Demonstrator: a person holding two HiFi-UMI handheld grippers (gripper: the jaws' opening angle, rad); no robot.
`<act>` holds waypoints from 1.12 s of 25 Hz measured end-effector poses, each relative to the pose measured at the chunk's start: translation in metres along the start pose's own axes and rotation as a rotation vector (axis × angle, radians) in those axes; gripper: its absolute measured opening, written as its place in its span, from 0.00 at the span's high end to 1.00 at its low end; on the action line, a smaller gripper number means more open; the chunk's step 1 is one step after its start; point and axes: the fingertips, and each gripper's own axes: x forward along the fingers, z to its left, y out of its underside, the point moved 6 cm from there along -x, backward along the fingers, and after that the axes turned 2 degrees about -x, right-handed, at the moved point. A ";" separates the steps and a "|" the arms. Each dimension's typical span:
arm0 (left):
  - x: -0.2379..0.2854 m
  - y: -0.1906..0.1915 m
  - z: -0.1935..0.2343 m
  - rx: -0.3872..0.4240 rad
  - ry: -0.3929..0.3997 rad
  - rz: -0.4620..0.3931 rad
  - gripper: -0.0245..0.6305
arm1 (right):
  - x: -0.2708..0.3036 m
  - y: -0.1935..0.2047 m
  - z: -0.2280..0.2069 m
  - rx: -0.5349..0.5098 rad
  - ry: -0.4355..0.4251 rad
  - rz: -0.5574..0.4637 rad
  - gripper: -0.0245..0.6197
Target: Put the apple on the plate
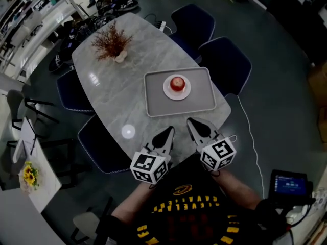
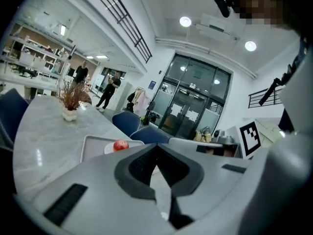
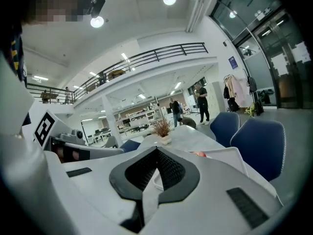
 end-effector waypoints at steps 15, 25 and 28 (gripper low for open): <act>-0.077 -0.030 -0.055 0.208 0.060 -0.201 0.96 | -0.058 -0.035 0.091 -0.242 0.043 -0.161 0.95; -0.108 -0.028 -0.063 0.234 0.057 -0.232 0.96 | -0.073 -0.034 0.118 -0.287 0.047 -0.191 0.95; -0.107 -0.027 -0.064 0.238 0.056 -0.235 0.96 | -0.074 -0.034 0.117 -0.285 0.049 -0.192 0.95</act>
